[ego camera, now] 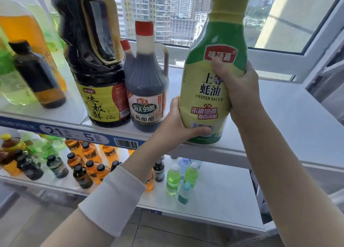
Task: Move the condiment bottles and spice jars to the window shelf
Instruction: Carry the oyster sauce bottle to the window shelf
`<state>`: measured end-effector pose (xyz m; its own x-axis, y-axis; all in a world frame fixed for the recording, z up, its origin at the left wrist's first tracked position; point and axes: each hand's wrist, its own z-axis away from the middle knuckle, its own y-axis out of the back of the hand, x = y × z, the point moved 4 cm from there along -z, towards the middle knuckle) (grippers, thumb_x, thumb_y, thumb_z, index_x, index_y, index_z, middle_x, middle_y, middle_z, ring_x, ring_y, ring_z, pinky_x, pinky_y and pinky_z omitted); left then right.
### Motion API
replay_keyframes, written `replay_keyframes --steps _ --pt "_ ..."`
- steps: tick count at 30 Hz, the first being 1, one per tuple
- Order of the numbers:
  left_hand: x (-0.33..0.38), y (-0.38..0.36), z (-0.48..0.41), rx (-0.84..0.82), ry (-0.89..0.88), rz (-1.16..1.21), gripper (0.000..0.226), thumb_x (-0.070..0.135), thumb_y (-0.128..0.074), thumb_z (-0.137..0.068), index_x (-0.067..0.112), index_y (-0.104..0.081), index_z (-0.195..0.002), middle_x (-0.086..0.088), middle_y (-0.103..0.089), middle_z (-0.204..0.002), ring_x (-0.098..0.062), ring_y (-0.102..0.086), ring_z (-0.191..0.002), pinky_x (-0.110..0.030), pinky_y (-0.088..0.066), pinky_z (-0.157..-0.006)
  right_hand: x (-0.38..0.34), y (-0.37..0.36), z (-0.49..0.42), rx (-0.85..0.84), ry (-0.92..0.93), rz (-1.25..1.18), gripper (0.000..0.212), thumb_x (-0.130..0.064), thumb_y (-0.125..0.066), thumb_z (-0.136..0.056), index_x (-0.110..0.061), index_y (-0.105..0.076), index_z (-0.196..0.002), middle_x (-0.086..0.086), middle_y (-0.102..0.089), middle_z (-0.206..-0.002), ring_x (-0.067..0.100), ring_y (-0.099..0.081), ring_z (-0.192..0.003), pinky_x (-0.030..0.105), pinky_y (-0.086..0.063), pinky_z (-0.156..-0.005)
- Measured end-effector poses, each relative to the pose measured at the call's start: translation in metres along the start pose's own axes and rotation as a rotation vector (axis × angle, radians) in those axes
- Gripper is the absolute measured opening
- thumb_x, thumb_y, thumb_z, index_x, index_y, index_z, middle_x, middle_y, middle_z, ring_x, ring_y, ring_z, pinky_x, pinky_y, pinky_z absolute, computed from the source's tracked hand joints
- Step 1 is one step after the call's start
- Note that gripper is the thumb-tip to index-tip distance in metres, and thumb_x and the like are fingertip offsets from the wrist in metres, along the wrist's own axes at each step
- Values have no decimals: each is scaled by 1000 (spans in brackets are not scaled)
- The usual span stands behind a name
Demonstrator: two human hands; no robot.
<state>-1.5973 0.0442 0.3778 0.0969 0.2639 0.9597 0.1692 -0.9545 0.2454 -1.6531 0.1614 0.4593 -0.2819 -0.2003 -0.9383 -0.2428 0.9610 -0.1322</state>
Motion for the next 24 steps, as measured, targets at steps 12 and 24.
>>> replay_keyframes --steps 12,24 --pt "-14 2 -5 43 12 -18 88 13 -84 -61 18 -26 -128 6 -52 -118 -2 -52 -107 -6 -44 -83 21 -2 -7 -24 90 13 58 -43 -76 -50 -20 -57 -99 -1 -68 -92 15 -69 -87 30 -56 -73" --pt "-17 17 61 351 -67 -95 48 20 -60 -88 30 -43 -131 13 -51 -131 4 -47 -118 -9 -39 -97 24 -7 -4 -19 173 27 51 -42 -75 -52 -26 -53 -95 -10 -67 -86 9 -69 -82 29 -56 -73"
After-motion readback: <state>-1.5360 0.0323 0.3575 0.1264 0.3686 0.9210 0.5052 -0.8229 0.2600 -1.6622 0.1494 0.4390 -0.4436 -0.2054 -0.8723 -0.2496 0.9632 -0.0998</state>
